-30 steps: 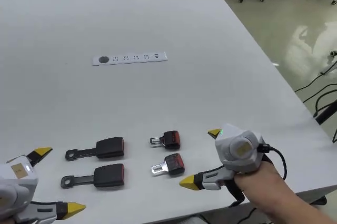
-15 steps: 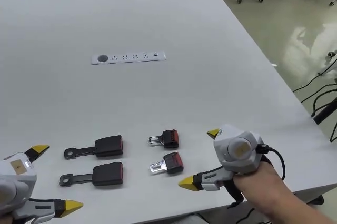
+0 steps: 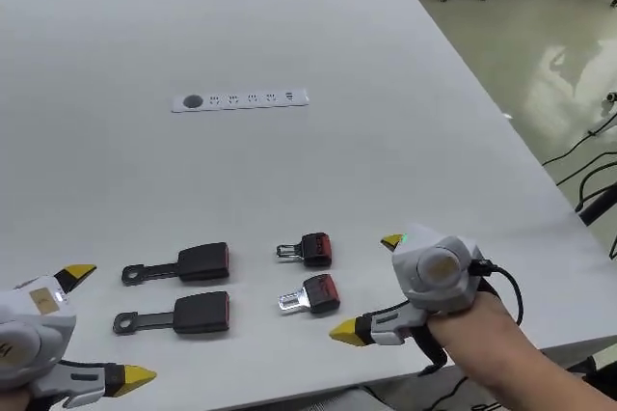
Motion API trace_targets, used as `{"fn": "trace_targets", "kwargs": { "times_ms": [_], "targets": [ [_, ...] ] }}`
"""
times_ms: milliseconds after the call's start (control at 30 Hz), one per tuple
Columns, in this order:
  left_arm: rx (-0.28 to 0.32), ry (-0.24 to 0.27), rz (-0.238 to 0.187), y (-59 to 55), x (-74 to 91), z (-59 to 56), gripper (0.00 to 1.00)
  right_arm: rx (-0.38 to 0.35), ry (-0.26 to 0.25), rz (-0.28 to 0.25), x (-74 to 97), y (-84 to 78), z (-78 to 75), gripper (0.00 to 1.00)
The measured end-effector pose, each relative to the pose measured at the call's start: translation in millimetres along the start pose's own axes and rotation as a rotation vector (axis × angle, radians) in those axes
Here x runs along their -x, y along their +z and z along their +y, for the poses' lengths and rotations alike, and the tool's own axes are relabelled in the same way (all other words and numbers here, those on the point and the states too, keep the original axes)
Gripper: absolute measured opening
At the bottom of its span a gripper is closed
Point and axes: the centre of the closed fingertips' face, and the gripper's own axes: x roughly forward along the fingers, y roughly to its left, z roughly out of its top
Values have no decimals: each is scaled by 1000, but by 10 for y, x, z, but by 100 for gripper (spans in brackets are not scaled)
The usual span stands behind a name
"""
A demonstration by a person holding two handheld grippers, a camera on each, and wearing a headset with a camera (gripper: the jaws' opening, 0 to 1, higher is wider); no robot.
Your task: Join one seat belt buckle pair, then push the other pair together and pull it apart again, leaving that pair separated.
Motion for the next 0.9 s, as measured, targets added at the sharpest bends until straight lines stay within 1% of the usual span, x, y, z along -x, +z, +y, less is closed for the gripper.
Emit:
{"fn": "trace_targets", "kwargs": {
  "times_ms": [133, 267, 367, 467, 667, 800, 867, 900],
  "targets": [
    [-7, -8, 5, 25, -5, -13, 100, 3, -1, 1, 5, 1, -14, 98],
    [-11, -19, 9, 52, -32, 2, 100, 6, 5, 5, -1, -14, -30, 97],
    [-20, -18, 13, 64, -64, 27, 100, 7, 5, 3, 2, -3, -38, 97],
    [-24, -21, 25, 81, -88, 21, 100, 9, 0, 1, 15, 16, -55, 96],
    [-25, -30, 31, 76, -93, 32, 100, 8, -16, 0, 18, 16, -126, 98],
    [-22, -26, 33, 51, -93, 57, 100, 7, -20, 0, 23, 11, -125, 98],
    [-19, -24, 35, 20, -87, 65, 100, 7, -20, 0, 23, 10, -118, 99],
    [-14, -23, 38, -12, -83, 69, 100, 7, -20, 2, 20, 10, -113, 99]
  ]
}}
